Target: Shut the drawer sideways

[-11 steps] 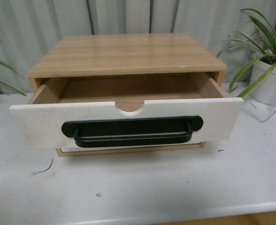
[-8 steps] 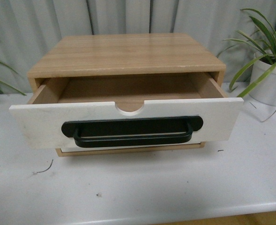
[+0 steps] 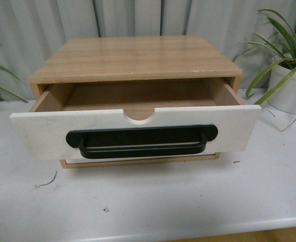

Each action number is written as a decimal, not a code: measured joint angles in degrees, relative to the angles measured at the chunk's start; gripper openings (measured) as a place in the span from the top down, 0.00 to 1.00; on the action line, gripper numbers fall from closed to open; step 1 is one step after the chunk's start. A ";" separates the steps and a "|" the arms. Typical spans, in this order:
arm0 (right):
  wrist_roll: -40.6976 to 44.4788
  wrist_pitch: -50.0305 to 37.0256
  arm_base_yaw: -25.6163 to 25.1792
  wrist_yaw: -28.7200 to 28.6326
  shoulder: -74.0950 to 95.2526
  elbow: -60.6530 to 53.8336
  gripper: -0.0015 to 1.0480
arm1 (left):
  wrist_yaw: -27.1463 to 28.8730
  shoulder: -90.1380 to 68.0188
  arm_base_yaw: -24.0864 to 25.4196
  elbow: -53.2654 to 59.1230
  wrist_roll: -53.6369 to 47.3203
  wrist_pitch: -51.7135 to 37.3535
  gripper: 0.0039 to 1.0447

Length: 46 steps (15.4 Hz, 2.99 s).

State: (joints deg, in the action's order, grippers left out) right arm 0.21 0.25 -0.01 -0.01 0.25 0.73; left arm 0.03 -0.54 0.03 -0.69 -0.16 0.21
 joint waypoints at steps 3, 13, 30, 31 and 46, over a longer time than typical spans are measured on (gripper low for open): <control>0.00 0.00 0.00 0.00 0.00 0.00 0.06 | 0.00 0.00 0.00 0.00 0.00 0.00 0.06; 1.40 -1.36 17.42 5.42 25.79 10.47 0.06 | -5.27 -18.27 -14.60 -1.68 -9.38 -3.80 0.06; 32.15 -1.81 20.79 -6.21 88.70 44.02 0.06 | -7.48 -82.23 -16.59 -29.24 -52.85 -18.47 0.06; 32.59 -1.66 20.44 -6.23 90.60 46.10 0.06 | -7.06 -84.28 -16.28 -30.86 -52.83 -19.02 0.06; 30.75 -7.41 19.47 -5.01 98.09 53.99 0.06 | -2.47 -89.66 -15.06 -38.62 -49.22 -25.59 0.06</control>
State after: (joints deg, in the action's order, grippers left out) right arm 30.96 -7.16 19.46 -5.02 98.35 54.72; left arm -2.44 -90.19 -15.03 -39.31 -49.39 -25.39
